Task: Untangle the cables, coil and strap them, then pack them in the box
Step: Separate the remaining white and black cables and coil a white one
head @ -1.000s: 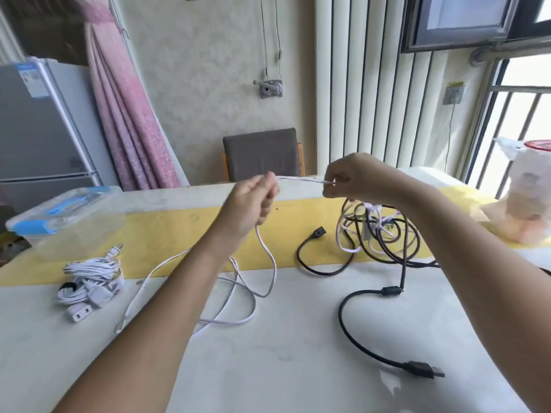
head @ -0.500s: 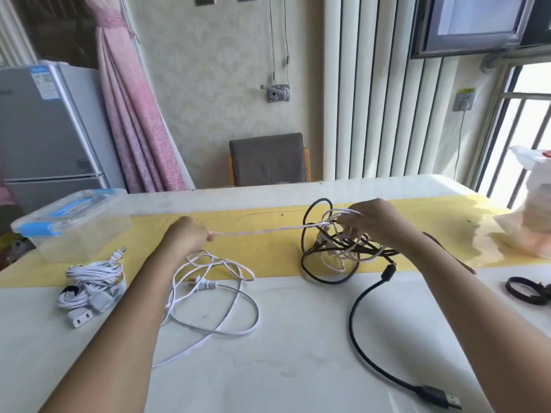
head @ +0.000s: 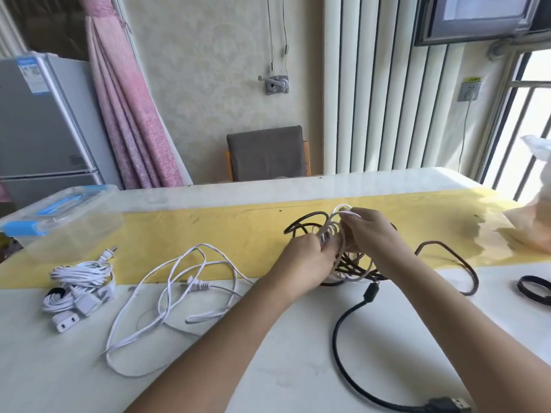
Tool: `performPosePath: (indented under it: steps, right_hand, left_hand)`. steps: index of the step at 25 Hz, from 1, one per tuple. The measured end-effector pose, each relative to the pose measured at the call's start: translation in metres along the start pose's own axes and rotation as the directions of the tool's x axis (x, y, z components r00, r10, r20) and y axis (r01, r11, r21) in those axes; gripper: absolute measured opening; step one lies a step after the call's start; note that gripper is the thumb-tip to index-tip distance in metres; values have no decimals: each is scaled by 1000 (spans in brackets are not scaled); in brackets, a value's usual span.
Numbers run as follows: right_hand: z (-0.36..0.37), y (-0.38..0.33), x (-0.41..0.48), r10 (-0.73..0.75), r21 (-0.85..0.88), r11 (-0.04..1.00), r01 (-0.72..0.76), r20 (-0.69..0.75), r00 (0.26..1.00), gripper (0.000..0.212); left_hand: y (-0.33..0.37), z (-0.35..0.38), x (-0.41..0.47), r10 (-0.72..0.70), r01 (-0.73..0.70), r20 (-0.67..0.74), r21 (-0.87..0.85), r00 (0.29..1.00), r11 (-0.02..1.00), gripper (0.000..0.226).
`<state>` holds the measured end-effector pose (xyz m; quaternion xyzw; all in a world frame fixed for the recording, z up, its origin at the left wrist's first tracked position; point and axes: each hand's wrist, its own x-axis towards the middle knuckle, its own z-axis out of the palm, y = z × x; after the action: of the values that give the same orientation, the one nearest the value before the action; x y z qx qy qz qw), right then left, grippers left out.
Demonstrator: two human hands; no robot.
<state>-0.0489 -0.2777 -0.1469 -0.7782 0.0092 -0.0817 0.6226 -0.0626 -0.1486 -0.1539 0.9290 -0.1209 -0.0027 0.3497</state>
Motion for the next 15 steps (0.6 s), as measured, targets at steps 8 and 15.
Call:
performPosePath:
  steps: [8, 15]
  right_hand:
    - [-8, -16, -15, -153, -64, 983, 172, 230, 961, 39]
    - [-50, -17, 6, 164, 305, 940, -156, 0, 986, 36]
  left_hand:
    - [-7, 6, 17, -105, 145, 101, -749, 989, 646, 24]
    - [-54, -31, 46, 249, -207, -167, 235, 954, 950, 26]
